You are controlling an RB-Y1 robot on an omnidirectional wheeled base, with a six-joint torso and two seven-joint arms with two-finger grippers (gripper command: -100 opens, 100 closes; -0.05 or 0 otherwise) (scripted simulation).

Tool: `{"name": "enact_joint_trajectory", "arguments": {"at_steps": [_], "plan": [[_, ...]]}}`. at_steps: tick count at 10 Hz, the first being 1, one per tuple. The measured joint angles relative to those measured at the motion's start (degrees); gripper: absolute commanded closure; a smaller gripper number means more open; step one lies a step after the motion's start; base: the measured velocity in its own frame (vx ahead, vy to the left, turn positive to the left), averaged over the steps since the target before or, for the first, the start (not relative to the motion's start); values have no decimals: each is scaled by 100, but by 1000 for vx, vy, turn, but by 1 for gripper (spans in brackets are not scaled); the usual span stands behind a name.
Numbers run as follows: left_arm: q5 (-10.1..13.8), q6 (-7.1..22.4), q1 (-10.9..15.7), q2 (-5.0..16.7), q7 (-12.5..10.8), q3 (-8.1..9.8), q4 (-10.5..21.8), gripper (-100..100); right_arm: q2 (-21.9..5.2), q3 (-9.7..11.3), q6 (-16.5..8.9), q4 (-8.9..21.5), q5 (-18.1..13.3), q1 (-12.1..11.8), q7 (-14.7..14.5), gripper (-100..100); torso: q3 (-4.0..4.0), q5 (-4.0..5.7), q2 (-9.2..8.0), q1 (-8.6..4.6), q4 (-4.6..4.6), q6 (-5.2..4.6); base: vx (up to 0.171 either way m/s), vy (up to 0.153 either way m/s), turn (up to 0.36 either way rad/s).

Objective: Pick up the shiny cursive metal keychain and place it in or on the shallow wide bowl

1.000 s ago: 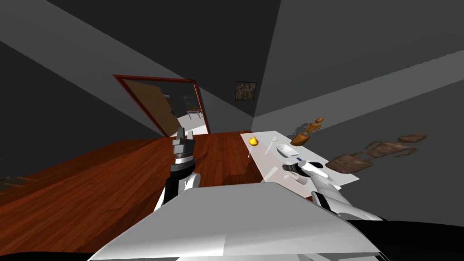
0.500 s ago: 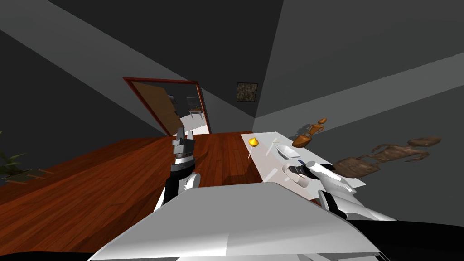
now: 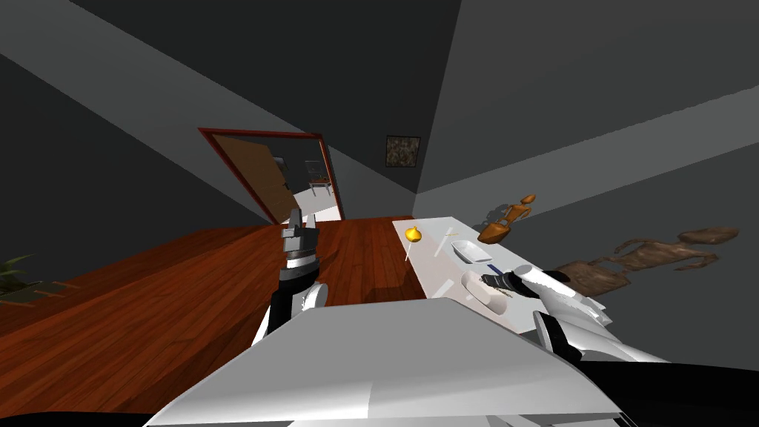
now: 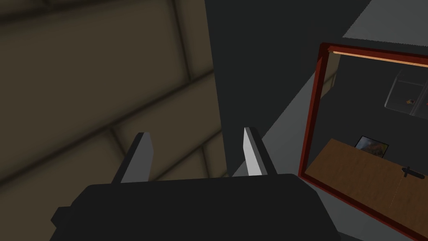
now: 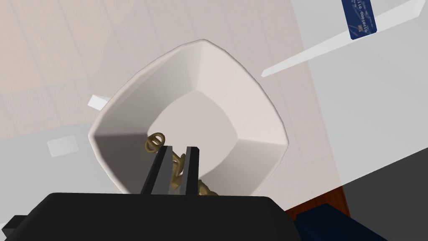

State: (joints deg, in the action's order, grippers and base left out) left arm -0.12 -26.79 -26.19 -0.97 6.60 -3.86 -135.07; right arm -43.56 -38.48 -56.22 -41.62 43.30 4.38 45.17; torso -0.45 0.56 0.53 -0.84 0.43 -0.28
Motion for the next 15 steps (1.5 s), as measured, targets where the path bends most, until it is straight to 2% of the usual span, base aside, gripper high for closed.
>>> {"name": "enact_joint_trajectory", "arguments": {"at_steps": [1, 5, 6, 7, 9, 15], "plan": [[0, 0, 1, 0, 0, 0, 0, 0, -14, -7, -17, 6, 0, -5, -8, -100, 3, 4, -8, 6, 0, 6, 7, -3, 3], [0, 0, 1, 0, 0, 0, 0, 0, -14, -7, -15, 5, 0, -3, -7, -100, 16, 2, -29, 13, -6, 5, 0, 0, 0], [0, 0, 1, 0, 0, 0, 0, 0, -14, -7, -15, 5, 0, -3, -7, 0, 16, 2, -29, 13, -6, 5, 0, 0, 0], [0, 0, 1, 0, 0, 0, 0, 0, -14, -7, -15, 5, 0, -3, -7, -100, 16, 2, -30, 13, -6, 5, -67, -2, 146], [0, 1, 3, -1, 0, -1, 1, 0, -137, 31, -58, 51, -63, 88, 188, -100, 38, 1, -68, 11, -14, 8, -153, -10, 224], [0, 1, 3, 0, 0, -1, 1, 0, -638, 177, -309, 128, -330, 404, 1153, -100, 52, 0, -90, 12, -20, 5, -168, 3, 196]]}}
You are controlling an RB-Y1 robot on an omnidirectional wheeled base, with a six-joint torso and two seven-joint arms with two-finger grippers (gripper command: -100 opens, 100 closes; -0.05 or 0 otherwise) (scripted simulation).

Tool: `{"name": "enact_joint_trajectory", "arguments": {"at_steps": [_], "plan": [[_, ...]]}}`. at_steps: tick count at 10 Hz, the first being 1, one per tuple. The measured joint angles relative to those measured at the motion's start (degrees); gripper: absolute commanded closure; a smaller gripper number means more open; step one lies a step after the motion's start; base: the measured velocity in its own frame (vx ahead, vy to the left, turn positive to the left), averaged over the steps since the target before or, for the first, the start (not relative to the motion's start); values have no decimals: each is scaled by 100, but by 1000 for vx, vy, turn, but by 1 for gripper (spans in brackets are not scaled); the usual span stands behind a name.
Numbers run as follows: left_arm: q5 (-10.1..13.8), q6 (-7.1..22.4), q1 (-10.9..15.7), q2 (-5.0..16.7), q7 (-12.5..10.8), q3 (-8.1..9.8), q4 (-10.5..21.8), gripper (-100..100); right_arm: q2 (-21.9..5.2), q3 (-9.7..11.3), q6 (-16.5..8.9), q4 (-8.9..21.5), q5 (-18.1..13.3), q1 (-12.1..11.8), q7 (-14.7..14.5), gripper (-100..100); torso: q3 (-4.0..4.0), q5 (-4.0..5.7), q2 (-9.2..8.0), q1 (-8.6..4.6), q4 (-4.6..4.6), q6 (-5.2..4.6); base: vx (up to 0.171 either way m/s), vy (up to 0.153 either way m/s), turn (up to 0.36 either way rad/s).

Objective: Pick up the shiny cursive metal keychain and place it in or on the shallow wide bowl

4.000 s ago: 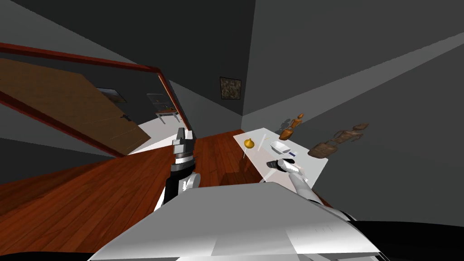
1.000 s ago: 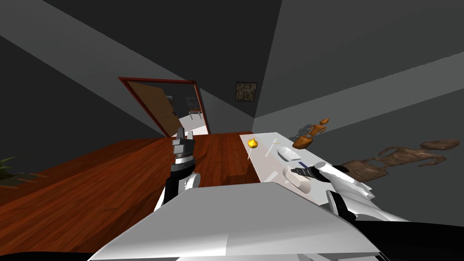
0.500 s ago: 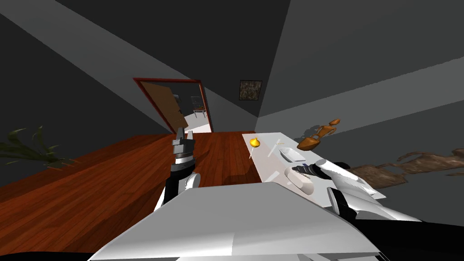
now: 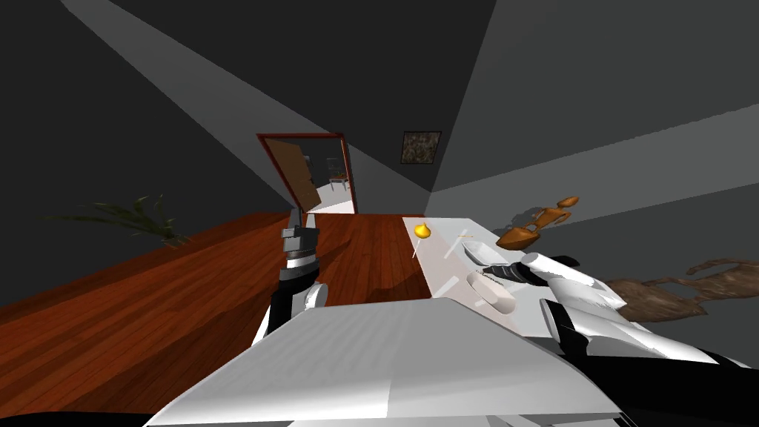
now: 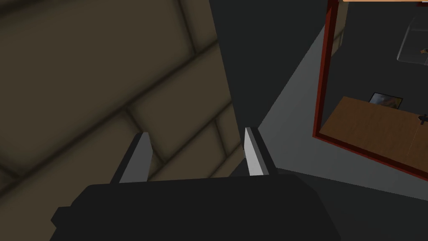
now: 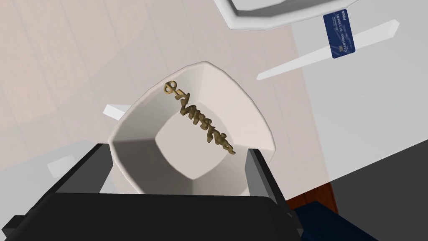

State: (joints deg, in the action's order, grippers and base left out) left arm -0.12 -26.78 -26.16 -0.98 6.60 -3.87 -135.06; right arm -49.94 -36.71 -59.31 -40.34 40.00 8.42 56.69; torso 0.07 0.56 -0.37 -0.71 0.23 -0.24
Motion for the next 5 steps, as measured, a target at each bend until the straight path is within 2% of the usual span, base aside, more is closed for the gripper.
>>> {"name": "enact_joint_trajectory", "arguments": {"at_steps": [1, 2, 3, 5], "plan": [[0, 0, 0, 0, 0, 0, 0, 0, -105, 22, -39, 53, -35, 70, 139, -100, 0, 3, -1, -12, 0, 0, -175, -10, 220], [0, 0, 0, 0, 0, 0, 0, 0, -150, 49, -102, -39, -99, 81, 338, -100, 2, 4, -4, -9, -1, 0, -78, -2, 43], [0, 0, -2, 0, 0, 1, 0, 0, -153, 52, -118, -56, -107, 82, 390, 0, -11, 5, 21, -10, 4, -6, -14, 0, -10], [0, 0, -2, 0, 0, 1, -1, 0, -153, 52, -117, -53, -106, 80, 385, 0, -31, 5, 54, -10, 12, -3, -3, 0, 0]]}}
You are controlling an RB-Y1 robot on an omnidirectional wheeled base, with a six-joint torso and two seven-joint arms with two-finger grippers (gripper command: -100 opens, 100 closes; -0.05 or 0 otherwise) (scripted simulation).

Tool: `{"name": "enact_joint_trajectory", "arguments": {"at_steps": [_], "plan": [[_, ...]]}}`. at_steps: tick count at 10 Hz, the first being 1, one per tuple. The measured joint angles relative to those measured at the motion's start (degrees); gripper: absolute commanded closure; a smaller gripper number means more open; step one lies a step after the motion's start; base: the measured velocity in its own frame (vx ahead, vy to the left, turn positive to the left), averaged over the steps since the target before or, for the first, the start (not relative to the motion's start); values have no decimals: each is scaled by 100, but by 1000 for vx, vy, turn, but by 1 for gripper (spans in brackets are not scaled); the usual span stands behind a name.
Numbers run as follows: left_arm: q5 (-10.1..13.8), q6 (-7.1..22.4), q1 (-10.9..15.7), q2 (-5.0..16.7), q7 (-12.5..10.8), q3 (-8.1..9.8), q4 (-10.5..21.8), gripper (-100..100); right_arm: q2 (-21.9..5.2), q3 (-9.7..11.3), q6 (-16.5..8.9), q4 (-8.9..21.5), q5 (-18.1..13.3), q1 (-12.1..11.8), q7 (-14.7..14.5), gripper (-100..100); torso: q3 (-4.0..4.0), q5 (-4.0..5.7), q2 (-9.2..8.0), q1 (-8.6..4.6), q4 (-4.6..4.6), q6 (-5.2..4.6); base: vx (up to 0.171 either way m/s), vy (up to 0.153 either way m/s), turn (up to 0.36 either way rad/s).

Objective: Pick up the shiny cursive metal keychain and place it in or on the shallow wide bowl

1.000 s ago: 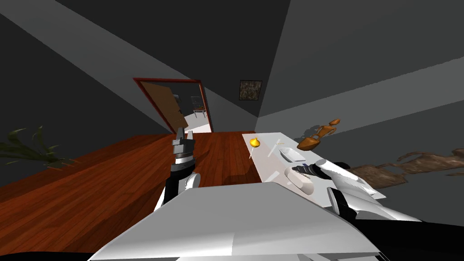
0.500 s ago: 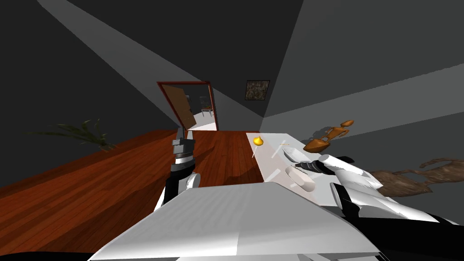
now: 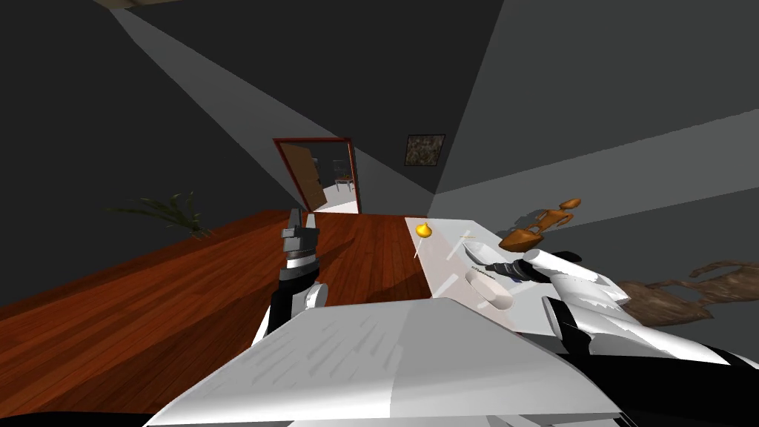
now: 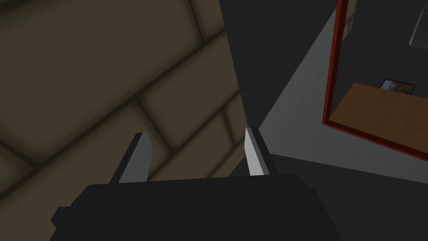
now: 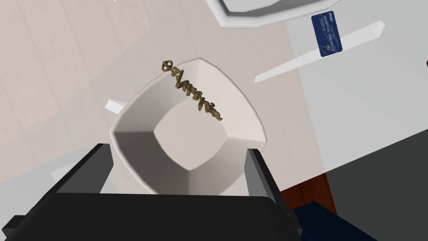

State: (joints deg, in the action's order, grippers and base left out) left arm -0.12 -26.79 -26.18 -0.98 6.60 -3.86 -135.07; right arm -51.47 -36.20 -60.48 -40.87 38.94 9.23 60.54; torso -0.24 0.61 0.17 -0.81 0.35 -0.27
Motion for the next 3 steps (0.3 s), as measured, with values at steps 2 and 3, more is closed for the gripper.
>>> {"name": "enact_joint_trajectory", "arguments": {"at_steps": [2, 3], "plan": [[0, 0, 0, 0, 0, 0, 0, 0, 0, 0, 0, 0, 0, 0, 0, 0, -4, 0, 7, 0, 2, 0, 0, 0, 0], [0, 0, 0, 0, 0, 0, 0, 0, 0, 0, 0, 0, 0, 0, 0, 0, -5, 0, 8, 0, 2, 0, 0, 0, 0]]}}
